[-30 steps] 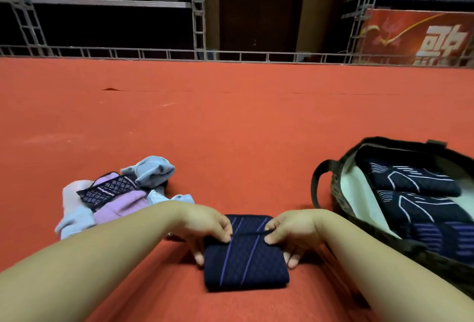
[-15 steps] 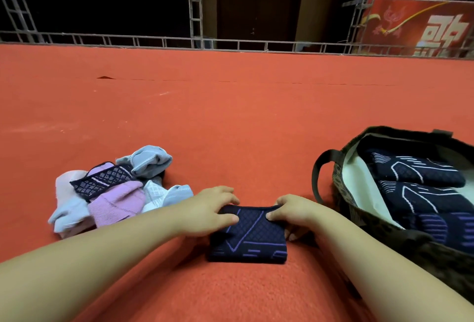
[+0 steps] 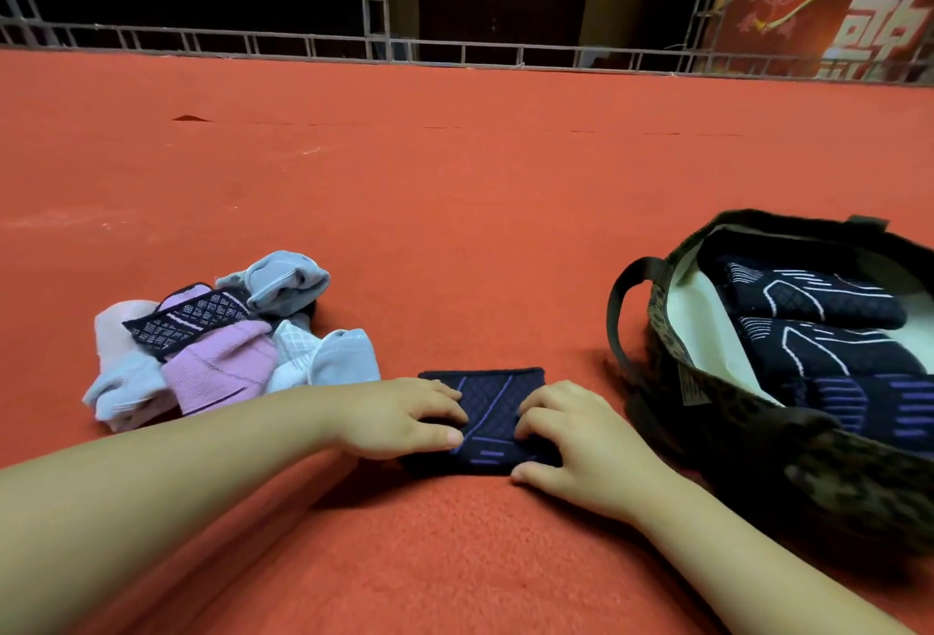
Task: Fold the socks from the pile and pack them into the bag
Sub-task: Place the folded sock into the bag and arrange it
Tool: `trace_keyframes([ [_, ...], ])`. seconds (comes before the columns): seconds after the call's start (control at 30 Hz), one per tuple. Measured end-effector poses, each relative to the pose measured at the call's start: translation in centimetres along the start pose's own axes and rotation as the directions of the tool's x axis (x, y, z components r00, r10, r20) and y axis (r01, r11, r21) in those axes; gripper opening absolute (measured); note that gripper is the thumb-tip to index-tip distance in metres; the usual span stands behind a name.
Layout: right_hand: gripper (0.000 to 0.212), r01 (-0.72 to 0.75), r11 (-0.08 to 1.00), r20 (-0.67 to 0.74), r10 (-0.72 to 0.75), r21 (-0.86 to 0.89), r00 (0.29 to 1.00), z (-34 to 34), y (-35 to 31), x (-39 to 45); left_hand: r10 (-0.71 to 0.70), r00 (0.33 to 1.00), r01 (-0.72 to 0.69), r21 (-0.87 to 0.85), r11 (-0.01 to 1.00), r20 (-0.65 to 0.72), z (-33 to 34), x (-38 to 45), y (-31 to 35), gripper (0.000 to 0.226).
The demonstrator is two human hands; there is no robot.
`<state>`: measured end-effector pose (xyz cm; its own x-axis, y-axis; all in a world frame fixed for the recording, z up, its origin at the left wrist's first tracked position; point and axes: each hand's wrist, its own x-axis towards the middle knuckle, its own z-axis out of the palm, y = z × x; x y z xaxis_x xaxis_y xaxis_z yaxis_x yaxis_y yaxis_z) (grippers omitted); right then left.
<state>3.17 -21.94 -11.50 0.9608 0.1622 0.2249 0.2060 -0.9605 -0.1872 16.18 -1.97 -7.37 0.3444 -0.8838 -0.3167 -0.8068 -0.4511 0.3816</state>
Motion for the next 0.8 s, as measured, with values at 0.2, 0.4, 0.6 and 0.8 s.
trace_keyframes([
  [0.2,0.024,0.098,0.995,-0.010,-0.098,-0.033,0.995,-0.8,-1.1,0.7,-0.038,0.994,0.053,0.147,0.988,-0.103,1.0,-0.9,0.3,0.060],
  [0.4,0.010,-0.072,0.971,0.087,0.054,0.230,0.995,-2.4,-1.7,-0.8,-0.037,0.960,0.089,0.176,0.980,-0.279,1.8,-2.2,2.3,0.019],
  [0.6,0.017,-0.215,0.900,0.048,0.213,0.380,0.976,-2.7,-2.5,-2.3,-0.122,0.984,0.100,-0.170,0.980,-0.126,1.5,-3.2,2.9,0.016],
  [0.8,0.015,-0.409,0.815,-0.031,0.461,0.410,0.887,-2.2,-2.0,-1.3,-0.301,0.948,0.192,-0.558,0.807,-0.108,1.7,-1.7,1.9,0.011],
])
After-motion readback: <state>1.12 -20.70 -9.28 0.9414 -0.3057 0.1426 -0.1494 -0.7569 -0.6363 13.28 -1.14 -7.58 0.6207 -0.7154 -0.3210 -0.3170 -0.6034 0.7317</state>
